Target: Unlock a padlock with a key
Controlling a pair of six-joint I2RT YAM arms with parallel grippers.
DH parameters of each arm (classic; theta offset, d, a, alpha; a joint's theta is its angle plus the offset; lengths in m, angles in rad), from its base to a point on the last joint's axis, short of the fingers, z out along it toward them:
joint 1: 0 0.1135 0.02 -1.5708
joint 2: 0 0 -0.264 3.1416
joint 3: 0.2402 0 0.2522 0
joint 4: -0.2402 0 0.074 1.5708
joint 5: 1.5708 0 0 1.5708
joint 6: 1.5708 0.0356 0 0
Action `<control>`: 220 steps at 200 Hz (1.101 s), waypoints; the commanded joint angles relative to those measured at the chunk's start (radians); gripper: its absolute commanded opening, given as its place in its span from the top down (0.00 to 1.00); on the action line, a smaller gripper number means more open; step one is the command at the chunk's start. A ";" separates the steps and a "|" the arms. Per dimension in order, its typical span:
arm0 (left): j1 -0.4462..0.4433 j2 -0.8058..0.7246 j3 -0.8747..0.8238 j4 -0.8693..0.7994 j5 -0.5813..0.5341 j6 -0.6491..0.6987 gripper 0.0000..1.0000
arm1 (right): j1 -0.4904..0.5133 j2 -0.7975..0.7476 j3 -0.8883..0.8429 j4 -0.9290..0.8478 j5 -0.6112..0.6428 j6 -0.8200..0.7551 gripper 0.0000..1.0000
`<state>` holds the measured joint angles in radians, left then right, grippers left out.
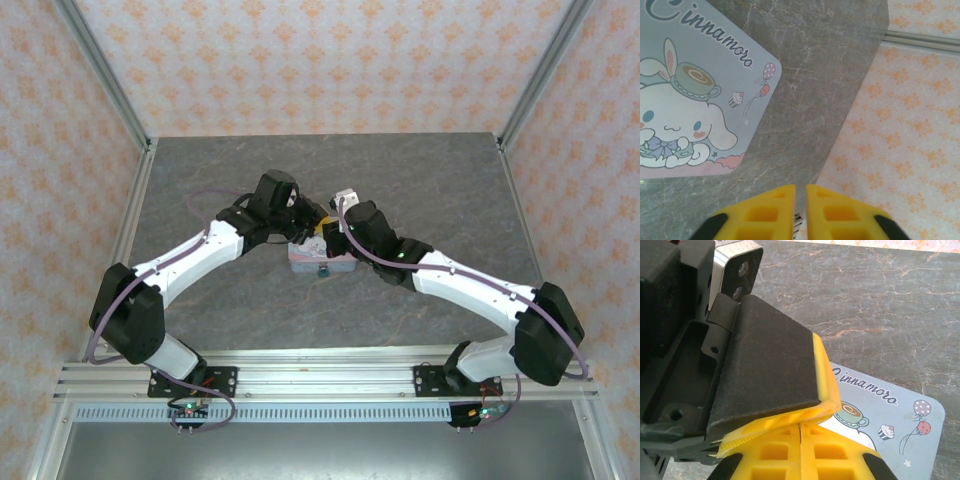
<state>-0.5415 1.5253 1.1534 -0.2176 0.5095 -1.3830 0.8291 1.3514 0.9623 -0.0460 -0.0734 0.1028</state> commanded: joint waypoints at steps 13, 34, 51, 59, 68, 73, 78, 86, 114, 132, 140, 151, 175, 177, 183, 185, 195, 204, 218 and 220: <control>-0.006 0.011 -0.001 0.029 -0.006 -0.002 1.00 | 0.007 -0.004 0.031 0.011 0.027 -0.004 1.00; -0.007 0.012 -0.022 0.057 -0.015 0.007 1.00 | 0.007 -0.030 0.026 -0.004 0.050 0.028 0.76; 0.000 0.013 -0.041 0.095 -0.019 0.039 1.00 | 0.005 -0.072 0.026 -0.052 0.077 0.062 0.56; 0.006 0.010 -0.056 0.125 -0.019 0.059 1.00 | 0.001 -0.102 0.015 -0.068 0.084 0.087 0.53; 0.016 0.005 -0.070 0.149 -0.024 0.092 1.00 | -0.010 -0.143 -0.008 -0.071 0.079 0.120 0.51; 0.020 -0.001 -0.078 0.169 -0.025 0.117 1.00 | -0.019 -0.161 -0.025 -0.064 0.073 0.143 0.51; 0.024 -0.005 -0.083 0.173 -0.031 0.142 1.00 | -0.027 -0.192 -0.047 -0.052 0.064 0.171 0.50; 0.031 -0.016 -0.090 0.178 -0.041 0.182 1.00 | -0.051 -0.234 -0.082 -0.027 0.043 0.224 0.50; 0.049 -0.065 -0.118 0.236 -0.072 0.354 1.00 | -0.157 -0.310 -0.226 0.160 -0.091 0.491 0.48; 0.052 -0.098 -0.127 0.274 -0.091 0.469 1.00 | -0.200 -0.288 -0.301 0.342 -0.169 0.657 0.47; 0.052 -0.117 -0.139 0.307 -0.098 0.518 1.00 | -0.209 -0.263 -0.322 0.423 -0.196 0.721 0.47; 0.052 -0.142 -0.165 0.366 -0.110 0.551 1.00 | -0.211 -0.221 -0.335 0.523 -0.220 0.798 0.47; 0.051 -0.164 -0.177 0.390 -0.139 0.564 1.00 | -0.210 -0.119 -0.347 0.726 -0.254 0.944 0.47; 0.052 -0.165 -0.178 0.394 -0.138 0.561 1.00 | -0.210 -0.108 -0.348 0.751 -0.256 0.964 0.47; 0.051 -0.166 -0.183 0.410 -0.138 0.547 1.00 | -0.211 -0.087 -0.350 0.797 -0.256 0.995 0.47; 0.050 -0.166 -0.185 0.415 -0.140 0.542 1.00 | -0.211 -0.081 -0.351 0.811 -0.256 1.002 0.47; 0.048 -0.172 -0.206 0.458 -0.151 0.513 1.00 | -0.211 -0.054 -0.349 0.863 -0.254 1.056 0.47; 0.044 -0.180 -0.227 0.490 -0.175 0.488 1.00 | -0.210 -0.027 -0.346 0.901 -0.250 1.096 0.47; 0.039 -0.188 -0.256 0.544 -0.201 0.459 1.00 | -0.206 0.003 -0.341 0.957 -0.241 1.146 0.48; 0.038 -0.190 -0.260 0.553 -0.203 0.455 1.00 | -0.205 0.007 -0.340 0.963 -0.239 1.152 0.47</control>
<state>-0.4908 1.3605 0.9493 0.2024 0.3771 -0.8959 0.6209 1.3174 0.6125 0.6724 -0.3016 1.0775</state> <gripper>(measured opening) 0.044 0.527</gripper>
